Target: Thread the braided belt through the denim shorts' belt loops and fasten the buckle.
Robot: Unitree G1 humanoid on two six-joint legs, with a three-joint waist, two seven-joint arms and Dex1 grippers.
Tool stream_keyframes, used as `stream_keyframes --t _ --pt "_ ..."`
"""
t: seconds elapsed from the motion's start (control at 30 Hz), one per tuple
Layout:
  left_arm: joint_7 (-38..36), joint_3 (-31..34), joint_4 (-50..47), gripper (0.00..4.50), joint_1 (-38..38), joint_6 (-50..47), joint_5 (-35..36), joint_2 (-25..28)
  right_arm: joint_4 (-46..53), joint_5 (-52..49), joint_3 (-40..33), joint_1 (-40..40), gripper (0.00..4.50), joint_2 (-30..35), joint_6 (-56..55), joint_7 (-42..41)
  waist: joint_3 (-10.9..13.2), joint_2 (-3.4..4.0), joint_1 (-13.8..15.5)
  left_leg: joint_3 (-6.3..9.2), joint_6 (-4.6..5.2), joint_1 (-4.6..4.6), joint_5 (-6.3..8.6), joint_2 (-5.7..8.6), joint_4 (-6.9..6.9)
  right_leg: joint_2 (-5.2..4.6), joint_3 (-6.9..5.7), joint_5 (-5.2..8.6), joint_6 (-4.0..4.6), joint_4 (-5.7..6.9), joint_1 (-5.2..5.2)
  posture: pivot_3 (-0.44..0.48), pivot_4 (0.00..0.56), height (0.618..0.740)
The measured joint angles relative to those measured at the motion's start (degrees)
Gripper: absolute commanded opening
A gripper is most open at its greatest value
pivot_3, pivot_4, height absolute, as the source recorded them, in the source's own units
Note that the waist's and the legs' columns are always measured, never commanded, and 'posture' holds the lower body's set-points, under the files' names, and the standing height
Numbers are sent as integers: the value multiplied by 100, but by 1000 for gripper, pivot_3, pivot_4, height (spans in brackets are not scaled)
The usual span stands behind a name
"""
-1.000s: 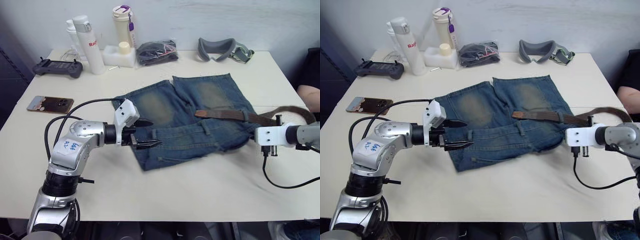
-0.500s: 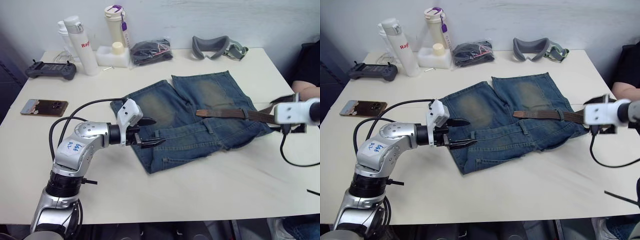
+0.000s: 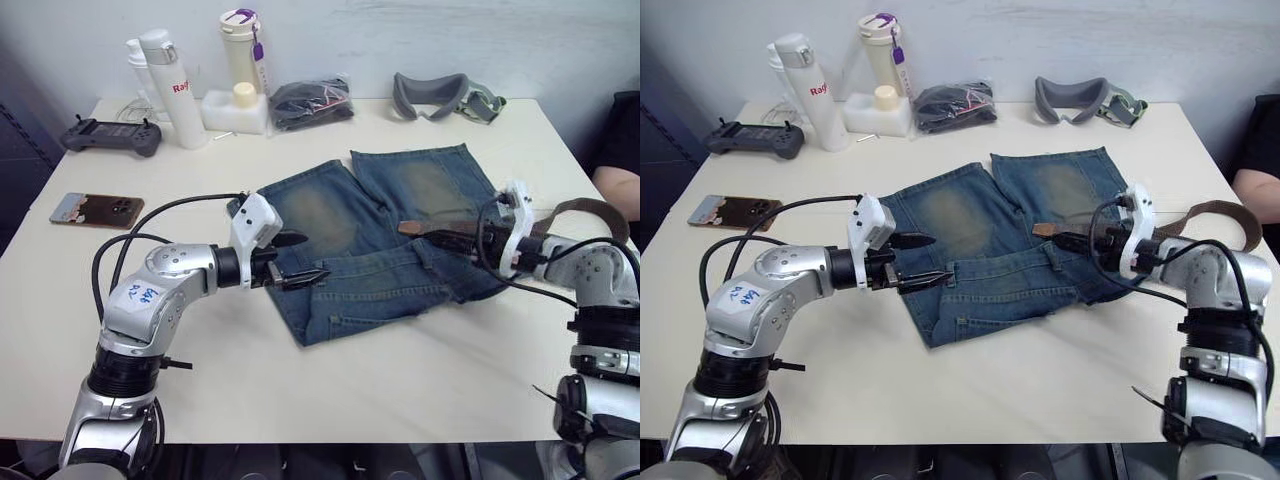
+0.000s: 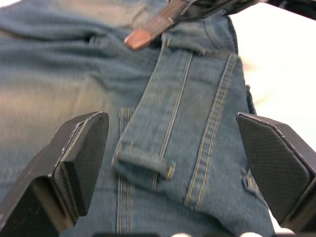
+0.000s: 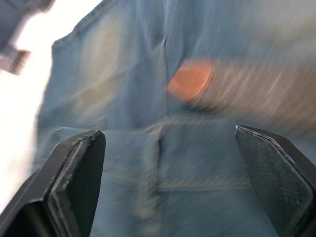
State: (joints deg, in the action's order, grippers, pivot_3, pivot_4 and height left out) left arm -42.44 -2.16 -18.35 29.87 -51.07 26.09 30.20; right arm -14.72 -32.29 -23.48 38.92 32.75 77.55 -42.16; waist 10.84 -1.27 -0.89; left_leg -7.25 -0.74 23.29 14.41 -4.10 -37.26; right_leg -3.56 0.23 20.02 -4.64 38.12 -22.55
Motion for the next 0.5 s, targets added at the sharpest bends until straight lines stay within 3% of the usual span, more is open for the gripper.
stream_keyframes --t 0.17,0.5 --pt "75 6 -132 4500 -22 -118 80 73 -115 -163 -1062 211 4433 -426 657 901 0 0 -37 -5 0 -2 0 25 6 6 2 0 0 -4 -2 0 150 730" --pt "305 -5 -132 4500 -20 -474 94 193 -843 -270 -1959 702 4433 -1179 -27 1993 0 0 -91 -9 -3 -2 -1 27 16 17 5 0 -1 -10 -5 0 150 730"
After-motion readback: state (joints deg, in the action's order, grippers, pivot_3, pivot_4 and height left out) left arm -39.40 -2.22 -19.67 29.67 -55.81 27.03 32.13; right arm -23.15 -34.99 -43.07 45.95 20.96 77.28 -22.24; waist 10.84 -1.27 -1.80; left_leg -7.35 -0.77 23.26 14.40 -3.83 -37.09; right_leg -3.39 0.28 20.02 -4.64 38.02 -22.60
